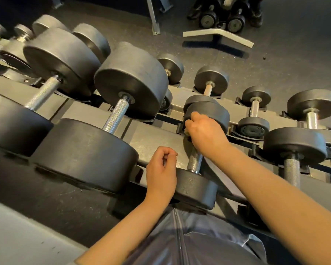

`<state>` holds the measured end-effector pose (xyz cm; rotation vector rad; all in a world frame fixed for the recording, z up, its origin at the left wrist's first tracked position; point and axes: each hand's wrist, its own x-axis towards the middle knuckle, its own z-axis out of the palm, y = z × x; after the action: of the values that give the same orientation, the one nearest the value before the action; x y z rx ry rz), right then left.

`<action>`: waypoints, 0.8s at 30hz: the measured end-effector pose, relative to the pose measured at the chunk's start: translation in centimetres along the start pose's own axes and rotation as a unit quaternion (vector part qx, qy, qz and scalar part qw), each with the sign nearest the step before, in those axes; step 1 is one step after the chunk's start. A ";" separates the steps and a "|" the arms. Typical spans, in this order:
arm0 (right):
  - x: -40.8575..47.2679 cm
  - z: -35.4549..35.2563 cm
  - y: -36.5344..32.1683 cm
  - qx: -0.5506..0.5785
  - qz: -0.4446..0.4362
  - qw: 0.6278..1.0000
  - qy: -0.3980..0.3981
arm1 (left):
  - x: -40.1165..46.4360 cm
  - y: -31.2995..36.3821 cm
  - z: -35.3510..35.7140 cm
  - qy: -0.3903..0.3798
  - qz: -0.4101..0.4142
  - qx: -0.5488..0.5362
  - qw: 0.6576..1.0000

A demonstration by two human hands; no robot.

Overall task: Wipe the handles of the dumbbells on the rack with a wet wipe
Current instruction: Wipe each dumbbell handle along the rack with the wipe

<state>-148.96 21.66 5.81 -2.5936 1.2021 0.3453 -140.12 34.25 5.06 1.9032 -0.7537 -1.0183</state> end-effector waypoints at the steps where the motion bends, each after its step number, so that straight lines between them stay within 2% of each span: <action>1: 0.3 -0.1 -0.2 -0.017 -0.002 1.000 -0.012 | 0.0 0.1 -0.1 0.012 -0.026 -0.015 0.999; 4: 0.7 0.7 -0.5 -0.040 -0.036 0.997 -0.050 | 0.2 0.7 -0.8 0.057 -0.056 -0.059 0.995; 8: 0.4 -0.5 0.6 0.084 -0.050 0.982 -0.162 | 0.1 1.1 -0.8 0.113 -0.088 -0.111 0.984; 11: 0.0 -1.8 0.5 0.098 -0.129 0.956 -0.245 | -0.3 1.0 0.7 0.124 -0.120 -0.115 0.978; 13: -0.2 -1.7 -0.3 0.109 -0.177 0.939 -0.272 | -0.3 1.1 1.4 0.137 -0.129 -0.090 0.978; 16: 0.0 -1.2 -1.2 0.075 -0.206 0.939 -0.263 | -0.2 1.3 1.7 0.157 -0.134 -0.077 0.976; 21: 1.8 -1.0 -0.8 -0.115 -0.208 0.950 -0.204 | -0.3 1.1 1.8 0.203 -0.133 -0.101 0.965; 24: 2.5 -0.5 1.0 -0.155 -0.208 0.957 -0.131 | -0.3 1.1 1.9 0.199 -0.126 -0.103 0.966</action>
<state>-148.09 19.13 5.38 -2.8514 0.5263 0.8070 -142.03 33.27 5.51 1.9640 -0.1708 -0.7867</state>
